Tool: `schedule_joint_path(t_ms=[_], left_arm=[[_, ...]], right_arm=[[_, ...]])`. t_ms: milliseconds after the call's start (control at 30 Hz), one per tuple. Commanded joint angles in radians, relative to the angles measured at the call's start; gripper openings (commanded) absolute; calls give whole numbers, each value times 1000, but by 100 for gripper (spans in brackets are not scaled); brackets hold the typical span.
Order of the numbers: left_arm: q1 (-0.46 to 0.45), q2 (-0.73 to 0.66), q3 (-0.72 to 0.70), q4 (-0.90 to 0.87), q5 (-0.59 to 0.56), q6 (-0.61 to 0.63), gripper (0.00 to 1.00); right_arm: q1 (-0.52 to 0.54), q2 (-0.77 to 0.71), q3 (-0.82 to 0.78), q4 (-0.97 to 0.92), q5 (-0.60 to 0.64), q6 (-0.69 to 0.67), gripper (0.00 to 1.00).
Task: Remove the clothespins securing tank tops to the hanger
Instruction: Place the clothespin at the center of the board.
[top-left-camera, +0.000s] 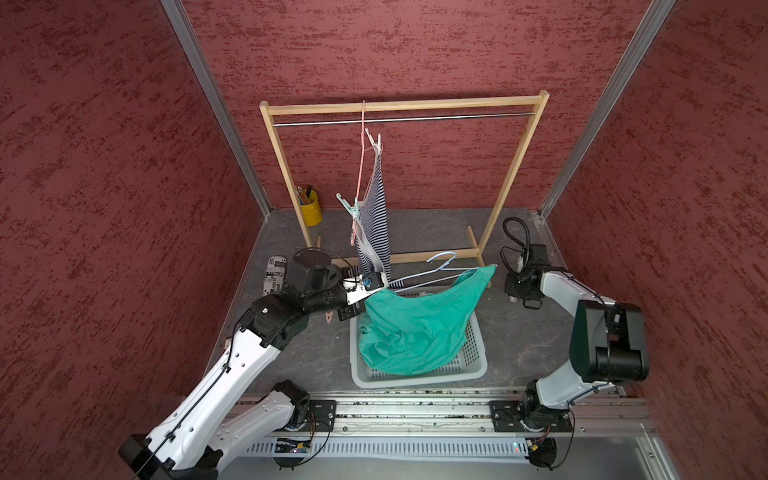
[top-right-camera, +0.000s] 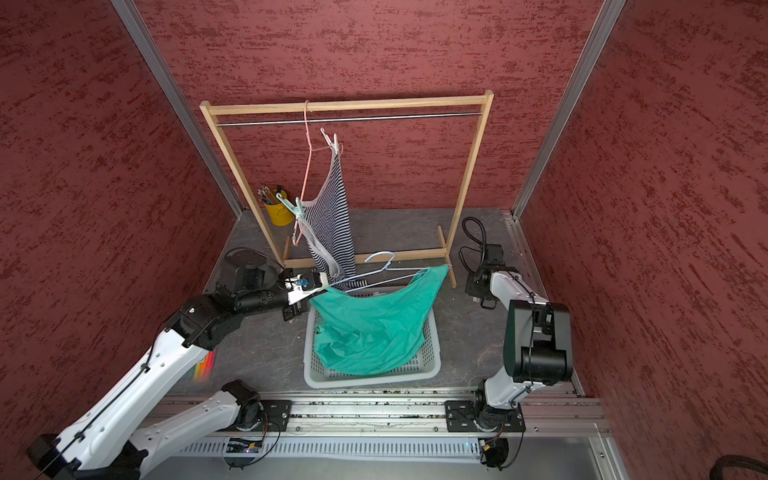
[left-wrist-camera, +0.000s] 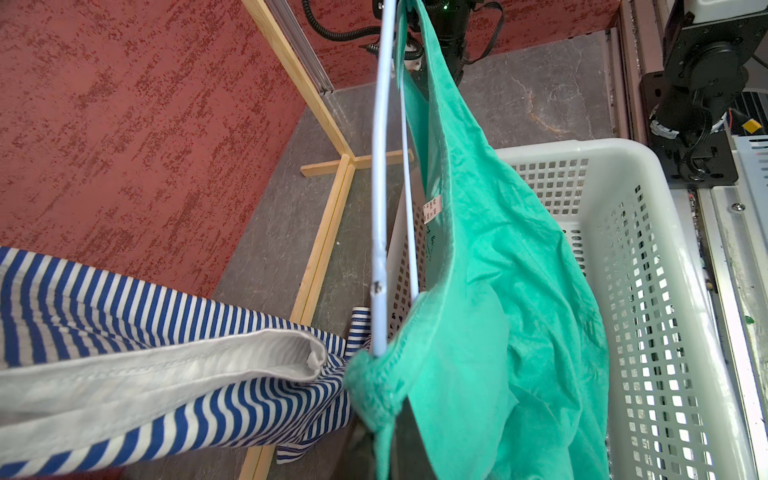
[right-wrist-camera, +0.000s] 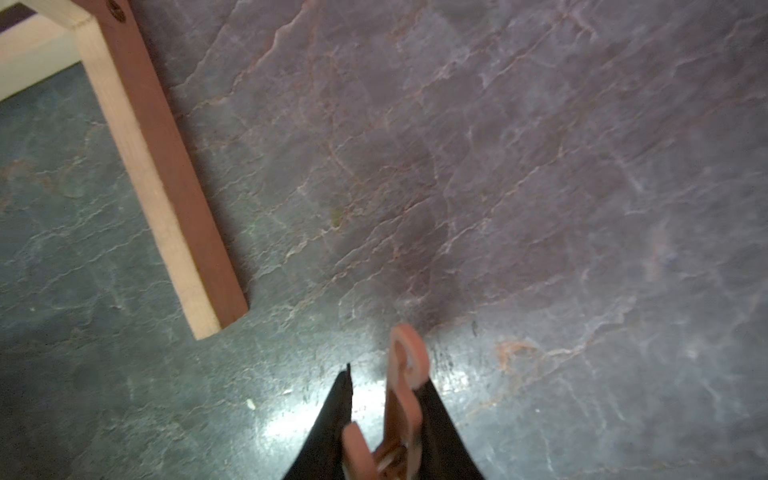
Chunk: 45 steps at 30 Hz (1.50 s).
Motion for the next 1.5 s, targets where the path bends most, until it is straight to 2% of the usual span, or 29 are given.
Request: schedule_joint_path(t_ms=[0,333,567,833,933,1067,1100,1133,1200,1300,1467], left_arm=[[3,-5,-7,18,17,-3,0],[6,8,-6,12,10,-4,0],[4,4,-9,8,5,-5,0],[3,6,-12,8,7,-6,0],[3,2,-13,17,17,-9,0],[4,0,-12,31,41,-23,0],[5,1,-9,31,47,-25,0],[3,1,-6,31,49,-26,0],[4,1,-6,38,48,-33,0],[3,3,-1,36,49,-43,0],[0,9,0,31,40,-45,0]], right_arm=[[42,42,48,-35,96,-14,4],[71,124,51,-46,111,-19,21],[71,143,35,-31,90,-36,49],[70,102,16,1,26,-35,59],[66,21,17,7,-18,-25,62],[64,-138,20,-13,-9,-20,75],[63,-189,22,-29,23,-22,83],[63,-234,23,-43,60,-22,98],[57,-310,29,-72,117,-23,99],[49,-435,48,-102,129,-15,99],[49,-651,52,-59,15,19,99]])
